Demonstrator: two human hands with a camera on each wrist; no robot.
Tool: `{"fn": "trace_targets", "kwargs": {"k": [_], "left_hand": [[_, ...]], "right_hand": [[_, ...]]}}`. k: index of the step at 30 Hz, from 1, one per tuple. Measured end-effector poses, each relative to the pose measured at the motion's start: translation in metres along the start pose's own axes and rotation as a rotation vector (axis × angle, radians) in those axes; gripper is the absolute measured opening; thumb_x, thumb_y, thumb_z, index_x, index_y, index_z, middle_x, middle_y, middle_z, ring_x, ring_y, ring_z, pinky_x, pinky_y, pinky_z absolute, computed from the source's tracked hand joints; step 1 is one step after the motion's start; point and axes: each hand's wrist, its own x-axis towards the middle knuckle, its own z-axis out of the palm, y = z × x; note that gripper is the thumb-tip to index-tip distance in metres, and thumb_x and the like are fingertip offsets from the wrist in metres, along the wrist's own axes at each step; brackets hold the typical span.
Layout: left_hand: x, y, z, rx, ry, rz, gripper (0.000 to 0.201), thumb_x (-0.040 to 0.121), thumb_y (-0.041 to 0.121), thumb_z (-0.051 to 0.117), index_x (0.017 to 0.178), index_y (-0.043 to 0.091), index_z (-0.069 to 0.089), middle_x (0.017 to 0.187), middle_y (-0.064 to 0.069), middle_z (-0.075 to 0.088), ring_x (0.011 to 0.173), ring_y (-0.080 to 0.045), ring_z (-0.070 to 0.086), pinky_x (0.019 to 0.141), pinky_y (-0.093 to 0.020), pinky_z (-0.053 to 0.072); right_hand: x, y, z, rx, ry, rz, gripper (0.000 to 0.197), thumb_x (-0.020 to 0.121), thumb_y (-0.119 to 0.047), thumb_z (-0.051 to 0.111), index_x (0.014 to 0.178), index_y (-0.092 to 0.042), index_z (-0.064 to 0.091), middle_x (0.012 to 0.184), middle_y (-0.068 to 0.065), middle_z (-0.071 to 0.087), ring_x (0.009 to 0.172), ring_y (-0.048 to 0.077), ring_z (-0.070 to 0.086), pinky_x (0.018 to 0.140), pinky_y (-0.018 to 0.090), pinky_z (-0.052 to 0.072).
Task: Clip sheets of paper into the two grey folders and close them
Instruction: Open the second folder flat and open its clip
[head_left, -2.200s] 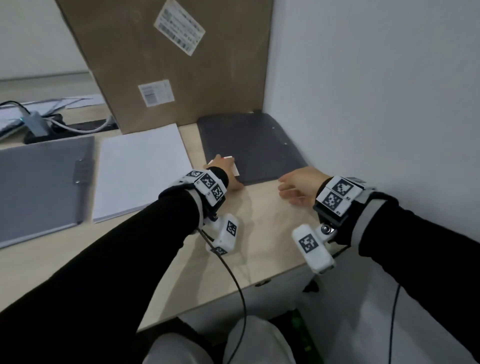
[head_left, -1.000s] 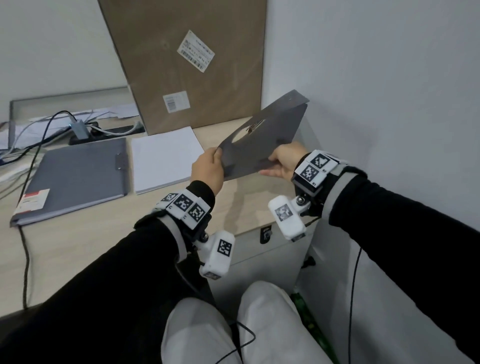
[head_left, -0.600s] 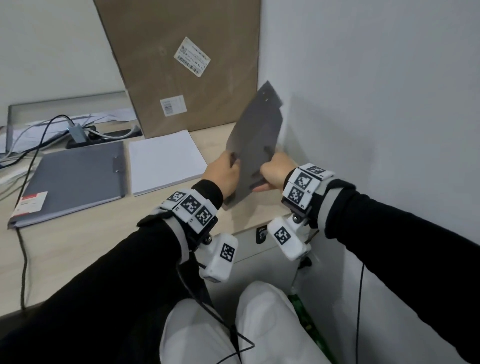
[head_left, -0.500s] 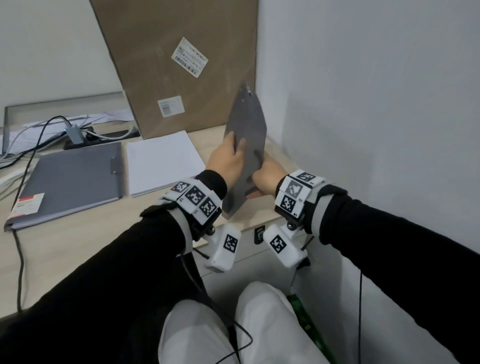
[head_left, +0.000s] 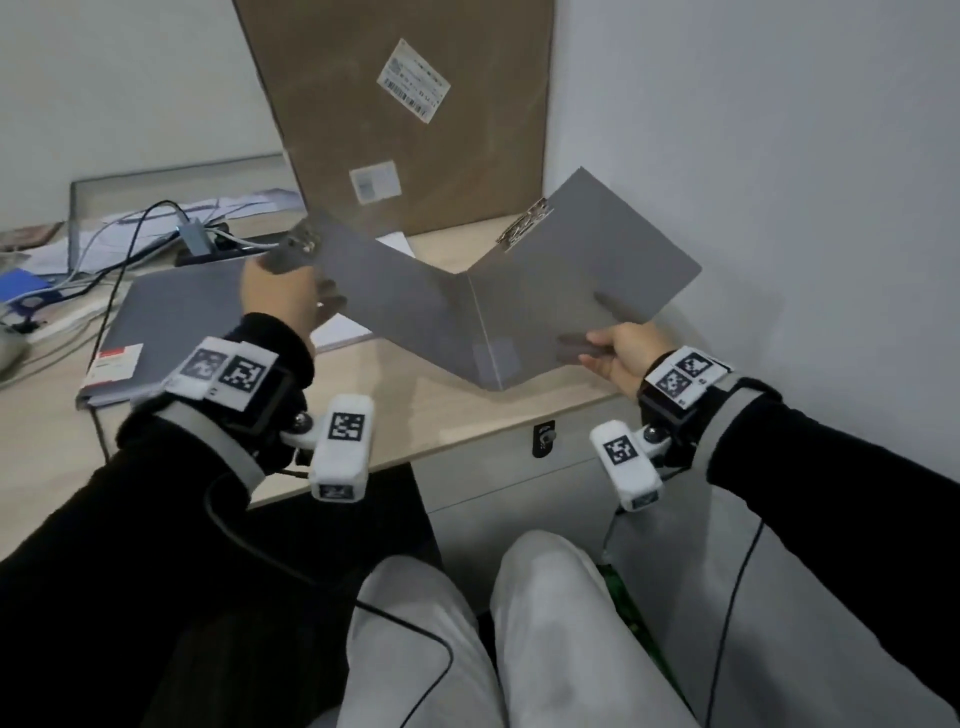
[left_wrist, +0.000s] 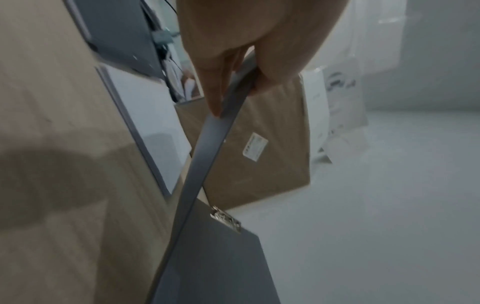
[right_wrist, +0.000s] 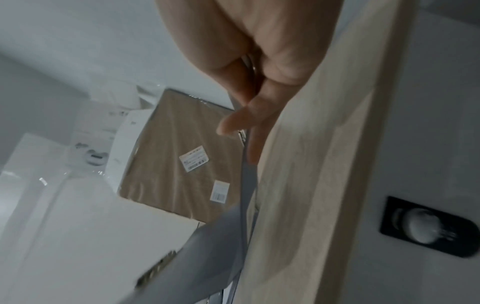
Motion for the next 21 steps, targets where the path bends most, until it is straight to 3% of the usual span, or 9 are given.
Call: {"fn": "trace_targets", "kwargs": {"k": [2,4,9,11,13,15,17,19,21], "left_hand": [[0.005,-0.004,-0.031,0.017,0.057,-0.047,0.044,0.086,-0.007,0.042,0.126,0.01,0.041,0.082,-0.012,0.058,0.058,-0.019,0.056,0.052,-0.027,0.052],[0.003,-0.005,-0.06,0.048,0.042,-0.097,0.05,0.087,-0.011,0.043,0.129,0.015,0.036,0.08,-0.01,0.057,0.062,-0.02,0.057,0.058,-0.031,0.053],[-0.01,-0.005,-0.103,0.355,-0.088,-0.301,0.026,0.09,-0.009,0.046,0.102,0.013,0.052,0.08,-0.009,0.057,0.071,-0.017,0.055,0.048,-0.02,0.056],[-0.011,-0.008,-0.107,0.495,-0.112,-0.325,0.022,0.091,-0.003,0.047,0.084,0.016,0.056,0.07,-0.004,0.064,0.072,-0.014,0.053,0.059,-0.024,0.05],[-0.012,-0.012,-0.1,0.605,-0.135,-0.29,0.017,0.091,0.002,0.049,0.088,0.015,0.059,0.061,0.003,0.065,0.078,-0.015,0.052,0.072,-0.027,0.043],[-0.016,-0.018,-0.082,0.672,-0.172,-0.217,0.024,0.09,0.003,0.051,0.109,0.013,0.061,0.08,-0.005,0.059,0.082,-0.018,0.049,0.078,-0.029,0.038],[-0.021,-0.023,-0.057,0.729,-0.231,-0.155,0.032,0.089,0.004,0.053,0.119,0.008,0.061,0.097,-0.01,0.052,0.084,-0.021,0.047,0.072,-0.028,0.038],[-0.026,-0.027,-0.031,0.805,-0.296,-0.116,0.034,0.088,0.007,0.056,0.122,0.008,0.06,0.103,-0.012,0.052,0.094,-0.023,0.048,0.07,-0.025,0.04],[-0.03,-0.033,-0.003,0.834,-0.367,-0.075,0.038,0.086,0.011,0.06,0.123,0.01,0.059,0.119,-0.013,0.058,0.111,-0.027,0.052,0.084,-0.027,0.044]], "right_hand": [[0.002,0.011,-0.009,0.04,0.001,0.019,0.03,0.087,0.014,0.045,0.1,-0.008,0.06,0.11,0.017,0.064,0.056,0.021,0.065,0.035,0.016,0.046],[0.002,0.018,-0.016,0.063,0.008,0.029,0.028,0.085,0.014,0.048,0.101,-0.005,0.061,0.12,0.023,0.06,0.051,0.019,0.064,0.035,0.016,0.045],[-0.007,0.023,-0.025,0.075,-0.062,0.047,0.05,0.088,0.013,0.043,0.132,-0.009,0.051,0.111,0.017,0.065,0.062,0.02,0.061,0.033,0.013,0.042],[-0.012,0.025,-0.024,0.051,-0.09,0.062,0.053,0.089,0.011,0.044,0.136,-0.013,0.049,0.093,0.01,0.07,0.053,0.016,0.066,0.034,0.013,0.043],[-0.018,0.026,-0.023,0.028,-0.118,0.064,0.053,0.09,0.01,0.043,0.136,-0.014,0.049,0.097,0.01,0.072,0.053,0.013,0.067,0.034,0.013,0.043],[-0.025,0.027,-0.026,-0.005,-0.182,0.042,0.055,0.091,0.009,0.041,0.133,-0.025,0.05,0.08,0.003,0.076,0.052,0.011,0.07,0.034,0.012,0.043],[-0.031,0.028,-0.03,-0.02,-0.215,0.04,0.054,0.092,0.008,0.04,0.131,-0.027,0.05,0.067,-0.001,0.076,0.054,0.011,0.072,0.035,0.012,0.043],[-0.033,0.031,-0.034,-0.024,-0.251,0.039,0.054,0.092,0.008,0.039,0.127,-0.032,0.05,0.069,0.002,0.077,0.058,0.015,0.074,0.034,0.012,0.042],[-0.035,0.033,-0.037,-0.029,-0.279,0.039,0.055,0.092,0.008,0.04,0.127,-0.033,0.049,0.071,0.004,0.077,0.059,0.017,0.074,0.034,0.013,0.042]]}}
